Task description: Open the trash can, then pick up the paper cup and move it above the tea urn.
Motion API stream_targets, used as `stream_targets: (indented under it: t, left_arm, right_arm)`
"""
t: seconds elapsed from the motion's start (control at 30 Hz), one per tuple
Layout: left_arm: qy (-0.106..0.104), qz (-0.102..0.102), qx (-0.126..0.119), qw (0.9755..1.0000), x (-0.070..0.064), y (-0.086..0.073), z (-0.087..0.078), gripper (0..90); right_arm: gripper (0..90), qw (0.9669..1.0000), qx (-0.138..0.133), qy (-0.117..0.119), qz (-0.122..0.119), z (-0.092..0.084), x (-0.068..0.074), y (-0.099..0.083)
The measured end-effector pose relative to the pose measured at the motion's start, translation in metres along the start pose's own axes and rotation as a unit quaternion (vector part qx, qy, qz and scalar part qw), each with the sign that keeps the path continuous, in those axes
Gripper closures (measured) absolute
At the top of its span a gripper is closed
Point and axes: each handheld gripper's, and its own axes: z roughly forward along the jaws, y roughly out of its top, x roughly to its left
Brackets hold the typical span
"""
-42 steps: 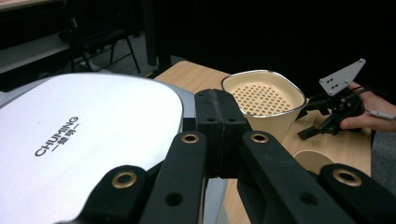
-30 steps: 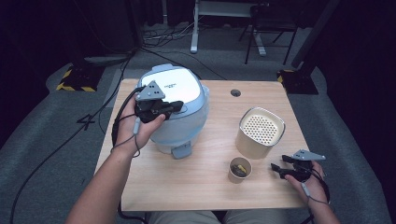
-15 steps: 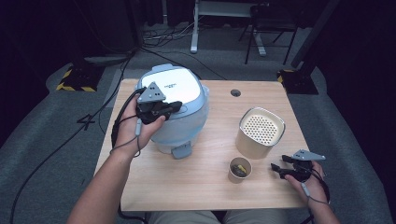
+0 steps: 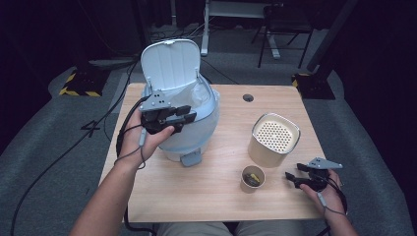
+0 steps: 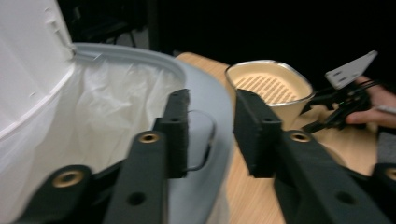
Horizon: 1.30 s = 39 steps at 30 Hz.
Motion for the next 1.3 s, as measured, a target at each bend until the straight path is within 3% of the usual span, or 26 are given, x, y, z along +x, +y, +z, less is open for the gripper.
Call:
stream_targets:
  t: [0.03,0.17,0.3,0.4,0.47,0.63,0.73,0.97,1.07,1.17,1.3]
  left_arm:
    - [-0.002,0.01,-0.007,0.9999,-0.002,0.0,-0.002,56.9]
    - [-0.011,0.026,-0.026,0.9993,-0.013,-0.004,-0.01,50.5]
    - [0.009,0.041,-0.023,0.9988,-0.023,-0.013,-0.016,45.3]
    - [0.011,0.038,-0.02,0.999,-0.028,-0.022,-0.02,44.4]
    - [0.011,0.036,-0.021,0.9991,-0.031,-0.029,-0.023,43.9]
    - [0.008,0.032,-0.007,0.9994,-0.038,-0.05,-0.028,41.6]
    - [0.018,0.03,0.009,0.9993,-0.04,-0.067,-0.03,41.4]
    - [0.043,-0.002,0.041,0.9982,-0.03,-0.115,-0.024,39.4]
    - [0.043,-0.032,0.053,0.9972,-0.021,-0.135,-0.018,39.2]
    - [0.044,-0.053,0.076,0.9947,-0.011,-0.154,-0.011,38.5]
    - [0.06,-0.054,0.112,0.9904,-0.005,-0.17,-0.001,37.3]
  right_arm:
    - [33.5,1.0,0.0,0.0,0.0,0.0,0.0,0.0]
    - [33.5,1.0,0.0,0.001,0.0,0.0,0.0,0.0]
    - [35.0,1.0,-0.001,-0.004,-0.006,-0.001,0.002,0.0]
    - [35.2,0.9999,0.005,-0.01,-0.009,-0.002,0.006,0.002]
    - [35.6,0.9998,-0.006,-0.009,-0.018,-0.005,0.01,0.004]
    - [35.3,0.9989,-0.034,0.017,-0.027,-0.017,0.02,0.014]
    - [34.6,0.9982,-0.039,0.035,-0.029,-0.019,0.025,0.016]
    - [34.5,0.9956,-0.047,0.069,-0.043,-0.018,0.04,0.023]
    - [34.9,0.9944,-0.053,0.08,-0.044,-0.02,0.046,0.026]
    - [34.6,0.9937,-0.054,0.088,-0.043,-0.022,0.053,0.028]
    - [30.7,0.992,-0.058,0.102,-0.046,-0.022,0.062,0.029]
